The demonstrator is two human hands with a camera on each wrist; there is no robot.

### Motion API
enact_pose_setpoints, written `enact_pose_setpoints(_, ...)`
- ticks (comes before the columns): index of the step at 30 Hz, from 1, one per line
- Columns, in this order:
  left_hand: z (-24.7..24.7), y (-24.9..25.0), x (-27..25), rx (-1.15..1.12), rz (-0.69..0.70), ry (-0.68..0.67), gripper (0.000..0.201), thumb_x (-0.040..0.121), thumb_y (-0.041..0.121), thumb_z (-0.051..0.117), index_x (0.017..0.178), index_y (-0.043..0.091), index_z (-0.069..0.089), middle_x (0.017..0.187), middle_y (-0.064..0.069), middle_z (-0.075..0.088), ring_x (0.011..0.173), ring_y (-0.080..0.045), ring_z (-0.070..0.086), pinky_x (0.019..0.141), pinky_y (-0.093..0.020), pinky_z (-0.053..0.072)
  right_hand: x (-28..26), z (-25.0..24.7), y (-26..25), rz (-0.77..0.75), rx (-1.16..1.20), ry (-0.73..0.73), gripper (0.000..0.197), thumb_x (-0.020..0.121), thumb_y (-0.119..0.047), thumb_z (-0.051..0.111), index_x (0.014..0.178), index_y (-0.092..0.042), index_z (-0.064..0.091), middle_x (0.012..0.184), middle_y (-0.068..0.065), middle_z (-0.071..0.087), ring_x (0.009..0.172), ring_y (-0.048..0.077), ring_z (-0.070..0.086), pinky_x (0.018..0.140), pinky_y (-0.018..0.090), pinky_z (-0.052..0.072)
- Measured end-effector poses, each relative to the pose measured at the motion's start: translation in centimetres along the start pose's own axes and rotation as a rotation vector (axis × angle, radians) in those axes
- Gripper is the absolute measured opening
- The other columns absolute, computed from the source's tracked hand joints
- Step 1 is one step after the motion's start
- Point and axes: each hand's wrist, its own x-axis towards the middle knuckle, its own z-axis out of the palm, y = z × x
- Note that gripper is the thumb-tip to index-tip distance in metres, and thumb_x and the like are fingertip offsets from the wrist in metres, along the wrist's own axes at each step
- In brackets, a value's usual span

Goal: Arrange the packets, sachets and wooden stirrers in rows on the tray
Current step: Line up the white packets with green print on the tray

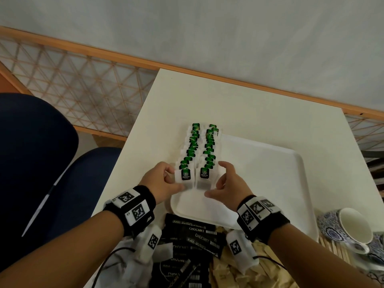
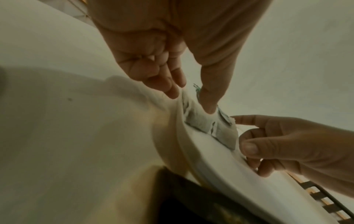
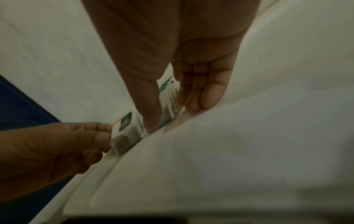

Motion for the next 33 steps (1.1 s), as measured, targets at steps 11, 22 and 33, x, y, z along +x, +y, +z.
enact_pose_setpoints(11,0.5,0.7,1.4,0.016,0.044,0.081,0.030,0.079,0.014,0.075,0.093,0.031,0.055,0.068,0.007,0.053,0.068,-0.009,0.052,0.059,-0.012,0.036,0.7,0.1,-1.1,-0.017,-0.072,-0.042,0.052,0.083,-0.024,0.068,0.129,-0.021,0.044,0.070,-0.014,0.050,0.064,0.003,0.048,0.060,0.019,0.038)
enact_pose_setpoints(22,-0.2,1.6,1.0,0.080,0.033,0.085,0.042,0.078,0.022,0.076,0.108,0.031,0.046,0.081,0.002,0.056,0.073,-0.011,0.054,0.059,-0.019,0.037,0.5,-0.1,-0.9,0.019,-0.099,-0.026,0.073,0.086,-0.029,0.065,0.146,-0.020,0.025,0.079,-0.006,0.062,0.070,0.006,0.056,0.059,0.018,0.042)
enact_pose_setpoints(33,-6.1,-2.9,-9.3,0.342,0.214,-0.062,0.010,0.080,0.018,0.072,0.077,0.027,0.067,0.084,0.007,0.064,0.067,0.002,0.054,0.064,-0.014,0.044,-6.0,1.7,-1.9,-0.389,-0.290,-0.096,0.018,0.090,-0.027,0.061,0.106,-0.032,0.066,0.080,-0.017,0.053,0.072,0.001,0.049,0.074,0.020,0.041)
